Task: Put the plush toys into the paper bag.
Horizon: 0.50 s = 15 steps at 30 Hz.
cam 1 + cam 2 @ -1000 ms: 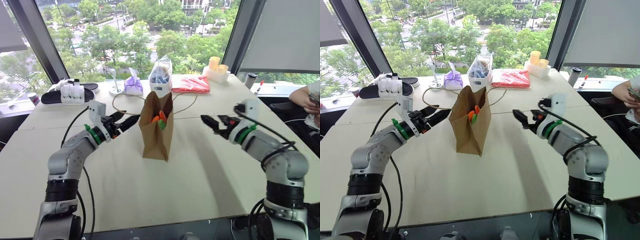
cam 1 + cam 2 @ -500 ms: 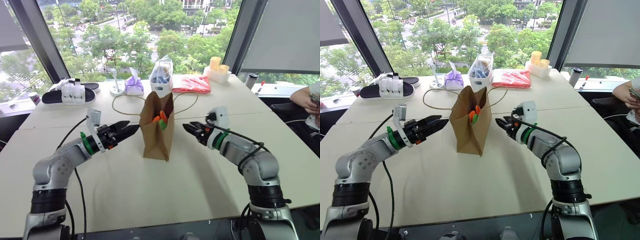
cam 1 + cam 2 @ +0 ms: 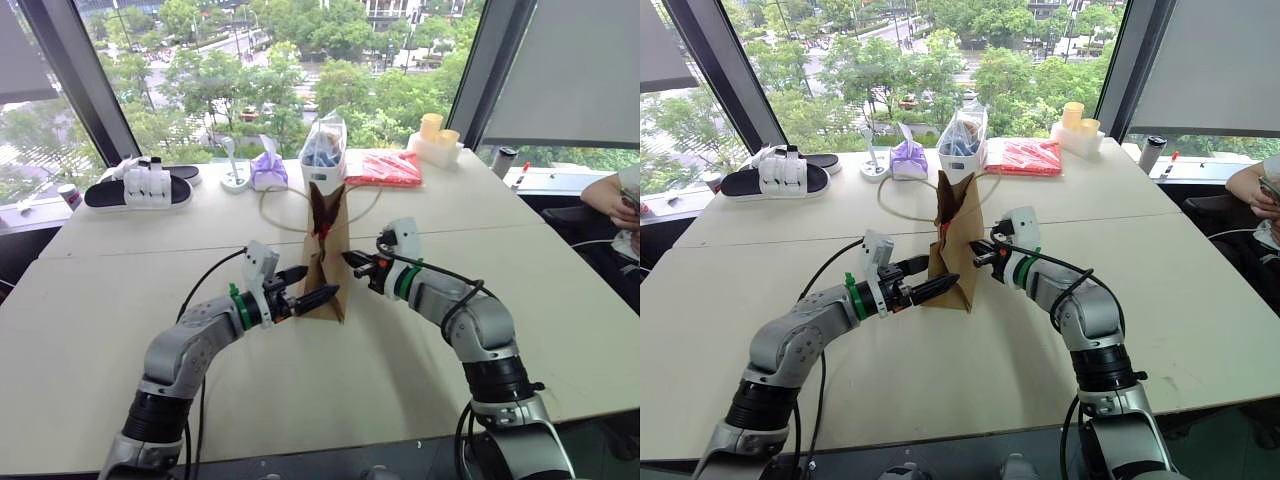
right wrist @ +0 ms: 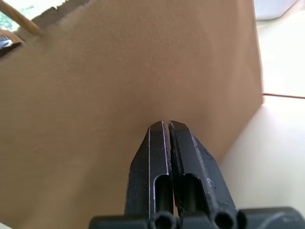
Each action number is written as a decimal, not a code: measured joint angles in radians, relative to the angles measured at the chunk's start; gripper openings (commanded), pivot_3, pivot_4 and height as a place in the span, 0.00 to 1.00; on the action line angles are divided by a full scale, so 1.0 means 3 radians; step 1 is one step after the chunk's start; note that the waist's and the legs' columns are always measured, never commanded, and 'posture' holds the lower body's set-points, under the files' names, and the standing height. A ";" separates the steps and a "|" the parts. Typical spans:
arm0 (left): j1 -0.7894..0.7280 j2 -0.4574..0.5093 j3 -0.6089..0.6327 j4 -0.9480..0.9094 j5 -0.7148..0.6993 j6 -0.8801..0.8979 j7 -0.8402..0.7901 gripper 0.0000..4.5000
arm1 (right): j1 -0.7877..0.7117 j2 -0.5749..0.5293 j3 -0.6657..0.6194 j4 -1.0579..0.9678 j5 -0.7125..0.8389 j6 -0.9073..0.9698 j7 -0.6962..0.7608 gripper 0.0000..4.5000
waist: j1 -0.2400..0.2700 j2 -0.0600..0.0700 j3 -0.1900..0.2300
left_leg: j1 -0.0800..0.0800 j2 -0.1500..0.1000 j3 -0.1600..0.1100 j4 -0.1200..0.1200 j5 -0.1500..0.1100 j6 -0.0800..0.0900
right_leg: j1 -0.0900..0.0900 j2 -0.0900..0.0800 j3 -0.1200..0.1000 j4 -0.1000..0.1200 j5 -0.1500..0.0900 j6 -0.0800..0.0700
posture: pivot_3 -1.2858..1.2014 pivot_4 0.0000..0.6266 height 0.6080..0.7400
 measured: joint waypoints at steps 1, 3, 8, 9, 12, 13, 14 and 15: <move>-0.0014 -0.0037 -0.0029 -0.0006 0.0072 -0.0016 0.0083 1.00 | -0.0011 0.0004 0.0012 0.0000 -0.0009 0.0000 -0.0001 0.02 | 0.0003 0.0000 0.0000 | 0.0000 0.0000 0.0000 0.0000 0.0000 0.0000 | 0.0000 0.0000 0.0000 0.0000 0.0000 0.0000 | 0.52 0.24 1.00; -0.0038 -0.0139 -0.0055 -0.0005 0.0213 -0.0069 0.0269 1.00 | -0.0022 0.0022 0.0016 0.0000 -0.0028 0.0000 -0.0008 0.02 | 0.0010 0.0000 0.0000 | 0.0000 -0.0001 0.0000 0.0001 0.0000 0.0000 | 0.0001 0.0000 0.0000 -0.0001 0.0000 0.0000 | 0.52 0.24 1.00; -0.0073 -0.0331 -0.0050 0.0015 0.0383 -0.0125 0.0591 0.83 | -0.0023 0.0046 0.0022 0.0000 -0.0041 0.0008 -0.0013 0.00 | 0.0012 0.0000 0.0000 | 0.0000 -0.0001 0.0000 0.0001 0.0000 0.0000 | 0.0001 0.0000 0.0000 0.0000 0.0000 0.0000 | 0.52 0.24 1.00; -0.0073 -0.0373 -0.0038 0.0016 0.0397 -0.0129 0.0644 0.72 | -0.0023 0.0046 0.0022 0.0000 -0.0042 0.0011 -0.0015 0.00 | 0.0010 0.0000 0.0000 | 0.0000 -0.0001 0.0000 0.0001 0.0000 0.0000 | 0.0001 0.0000 0.0000 0.0000 0.0000 0.0000 | 0.52 0.24 1.00; -0.0073 -0.0440 -0.0024 0.0016 0.0443 -0.0156 0.0754 0.40 | -0.0023 0.0045 0.0016 0.0000 -0.0046 0.0013 -0.0017 0.00 | 0.0008 0.0000 0.0000 | 0.0000 -0.0001 0.0000 0.0001 0.0000 0.0000 | 0.0001 0.0000 0.0000 0.0000 0.0000 0.0000 | 0.52 0.24 1.00; -0.0073 -0.0451 -0.0023 0.0016 0.0453 -0.0166 0.0774 0.29 | -0.0023 0.0046 0.0016 0.0000 -0.0046 0.0013 -0.0017 0.00 | 0.0008 0.0000 0.0000 | 0.0000 -0.0001 0.0000 0.0001 0.0000 0.0000 | 0.0001 0.0000 0.0000 0.0000 0.0000 0.0000 | 0.52 0.24 1.00; -0.0073 -0.0465 -0.0018 0.0016 0.0459 -0.0176 0.0799 0.21 | -0.0023 0.0045 0.0016 0.0000 -0.0048 0.0013 -0.0017 0.00 | 0.0009 0.0000 0.0000 | 0.0000 -0.0001 0.0000 0.0001 0.0000 0.0000 | 0.0001 0.0000 0.0000 0.0000 0.0000 0.0000 | 0.52 0.24 1.00; -0.0074 -0.0483 -0.0002 0.0016 0.0459 -0.0176 0.0826 0.08 | -0.0023 0.0043 0.0016 0.0000 -0.0050 0.0013 -0.0017 0.00 | 0.0009 0.0000 0.0000 | 0.0000 -0.0001 0.0000 0.0001 0.0000 0.0000 | 0.0001 0.0000 0.0000 0.0000 0.0000 0.0000 | 0.52 0.24 1.00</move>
